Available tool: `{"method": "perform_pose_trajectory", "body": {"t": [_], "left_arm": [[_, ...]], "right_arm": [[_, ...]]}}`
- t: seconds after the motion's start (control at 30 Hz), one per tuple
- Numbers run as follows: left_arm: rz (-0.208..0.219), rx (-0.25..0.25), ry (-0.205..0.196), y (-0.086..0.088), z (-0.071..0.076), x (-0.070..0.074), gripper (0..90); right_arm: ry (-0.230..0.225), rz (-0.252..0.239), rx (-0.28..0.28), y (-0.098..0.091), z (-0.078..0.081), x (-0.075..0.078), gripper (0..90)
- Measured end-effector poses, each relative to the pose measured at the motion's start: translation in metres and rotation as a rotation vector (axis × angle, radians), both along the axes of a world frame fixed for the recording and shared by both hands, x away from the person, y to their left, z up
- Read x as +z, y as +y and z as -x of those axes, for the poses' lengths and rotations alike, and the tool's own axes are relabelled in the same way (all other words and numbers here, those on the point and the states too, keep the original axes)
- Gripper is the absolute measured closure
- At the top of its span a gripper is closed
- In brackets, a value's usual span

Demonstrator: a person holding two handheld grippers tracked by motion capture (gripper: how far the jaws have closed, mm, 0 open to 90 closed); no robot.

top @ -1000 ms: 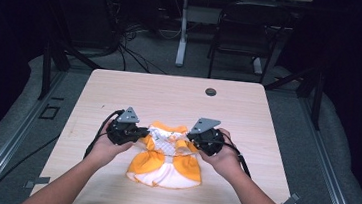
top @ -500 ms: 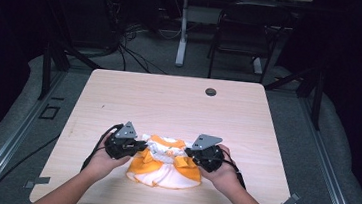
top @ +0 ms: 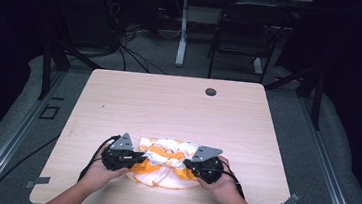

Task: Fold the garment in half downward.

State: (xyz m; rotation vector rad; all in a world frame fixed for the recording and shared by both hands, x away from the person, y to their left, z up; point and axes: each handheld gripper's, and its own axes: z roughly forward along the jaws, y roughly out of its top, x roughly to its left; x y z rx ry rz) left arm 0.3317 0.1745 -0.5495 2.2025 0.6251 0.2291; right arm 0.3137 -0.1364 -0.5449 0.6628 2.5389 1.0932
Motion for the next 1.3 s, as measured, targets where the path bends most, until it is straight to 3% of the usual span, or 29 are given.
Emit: {"method": "perform_pose_trajectory", "body": {"t": [0.43, 0.63, 0.87, 1.13, 1.3], "left_arm": [[-0.014, -0.056, -0.001, 0.002, 0.025, -0.010, 75.3], [0.011, -0.058, 0.009, 0.005, 0.030, -0.013, 71.8], [0.034, -0.077, -0.006, 0.008, 0.039, -0.013, 65.7], [0.070, -0.067, -0.004, 0.017, 0.043, -0.003, 61.9], [0.117, -0.040, -0.007, 0.021, 0.040, 0.010, 60.1]], "right_arm": [[0.009, -0.024, 0.025, -0.005, 0.020, -0.010, 85.1], [-0.004, -0.027, 0.047, -0.005, 0.030, -0.013, 81.6], [-0.008, -0.043, 0.064, -0.007, 0.040, -0.012, 79.2], [-0.014, -0.097, 0.070, -0.013, 0.049, -0.001, 77.0], [-0.036, -0.130, 0.035, -0.015, 0.047, 0.009, 77.6]]}}
